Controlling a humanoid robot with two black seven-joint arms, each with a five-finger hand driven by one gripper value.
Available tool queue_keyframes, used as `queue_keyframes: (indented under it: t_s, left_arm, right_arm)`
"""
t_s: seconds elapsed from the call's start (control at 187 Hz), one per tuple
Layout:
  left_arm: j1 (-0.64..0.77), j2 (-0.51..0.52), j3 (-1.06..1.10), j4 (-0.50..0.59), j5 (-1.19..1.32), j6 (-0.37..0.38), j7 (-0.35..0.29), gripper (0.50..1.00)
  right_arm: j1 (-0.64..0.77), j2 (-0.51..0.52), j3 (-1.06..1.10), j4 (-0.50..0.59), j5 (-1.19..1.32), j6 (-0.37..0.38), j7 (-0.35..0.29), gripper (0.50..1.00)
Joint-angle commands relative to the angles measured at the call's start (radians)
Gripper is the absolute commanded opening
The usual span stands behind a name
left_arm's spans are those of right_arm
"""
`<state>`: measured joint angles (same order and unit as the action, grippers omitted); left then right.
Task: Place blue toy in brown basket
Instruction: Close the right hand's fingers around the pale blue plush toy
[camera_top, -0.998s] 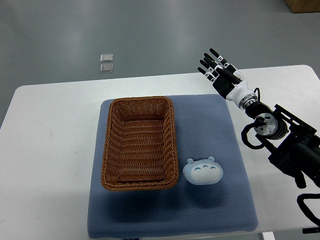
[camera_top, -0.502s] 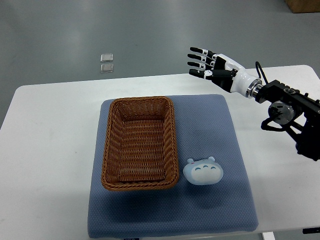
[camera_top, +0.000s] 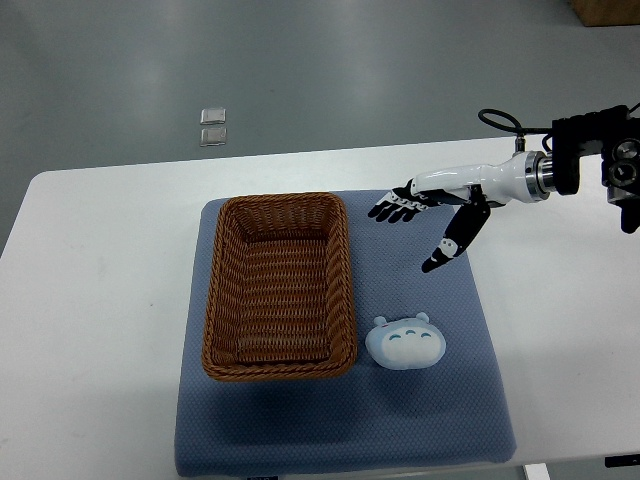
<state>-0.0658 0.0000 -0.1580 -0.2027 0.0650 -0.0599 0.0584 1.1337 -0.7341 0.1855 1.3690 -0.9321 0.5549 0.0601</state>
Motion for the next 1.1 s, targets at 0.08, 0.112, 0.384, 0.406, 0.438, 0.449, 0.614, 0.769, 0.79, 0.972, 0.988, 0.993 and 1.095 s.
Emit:
queue_keyframes:
  t_s: [0.08,0.112,0.384,0.406,0.438,0.449,0.614,0.769,0.79,0.972,0.988,0.993,1.095]
  left_arm:
    - [0.000,0.000,0.000,-0.001,0.001,0.000,0.000,1.000]
    - [0.000,0.000,0.000,-0.001,-0.001,0.000,0.000,1.000]
    - [0.000,0.000,0.000,0.005,-0.001,0.000,0.000,1.000]
    - [0.000,0.000,0.000,0.006,-0.001,0.000,0.000,1.000]
    - [0.000,0.000,0.000,0.006,-0.001,0.000,0.000,1.000]
    - [0.000,0.000,0.000,0.006,-0.001,0.000,0.000,1.000]
    - [0.000,0.000,0.000,0.006,-0.001,0.000,0.000,1.000]
    - [0.000,0.000,0.002,0.006,-0.001,0.000,0.000,1.000]
    - [0.000,0.000,0.002,0.006,-0.001,0.000,0.000,1.000]
    - [0.000,0.000,0.002,0.006,-0.001,0.002,0.000,1.000]
    - [0.000,0.000,0.002,0.006,-0.001,0.000,0.000,1.000]
    - [0.000,0.000,0.002,0.006,-0.001,0.000,0.000,1.000]
    - [0.000,0.000,0.002,0.006,-0.001,0.000,0.000,1.000]
  right_arm:
    - [0.001,-0.059,-0.054,0.143,0.081,0.023,-0.009,0.907]
    - [0.001,-0.059,-0.057,0.147,0.087,0.020,-0.009,0.907]
    - [-0.063,-0.059,-0.058,0.148,0.075,-0.047,-0.009,0.907]
    - [-0.069,-0.059,-0.057,0.148,0.068,-0.050,-0.008,0.907]
    - [-0.080,-0.059,-0.057,0.148,0.061,-0.055,-0.008,0.907]
    - [-0.083,-0.059,-0.057,0.148,0.058,-0.058,-0.008,0.907]
    - [-0.130,-0.057,-0.057,0.148,0.019,-0.075,-0.006,0.907]
    - [-0.169,-0.051,-0.055,0.147,-0.001,-0.095,-0.005,0.905]
    - [-0.172,-0.050,-0.055,0.147,-0.002,-0.101,-0.005,0.905]
    - [-0.203,-0.036,-0.057,0.140,-0.039,-0.136,-0.003,0.903]
    - [-0.206,-0.036,-0.057,0.140,-0.039,-0.138,-0.003,0.905]
    - [-0.207,-0.034,-0.057,0.140,-0.042,-0.139,-0.003,0.905]
    - [-0.216,-0.028,-0.057,0.137,-0.047,-0.155,-0.003,0.903]
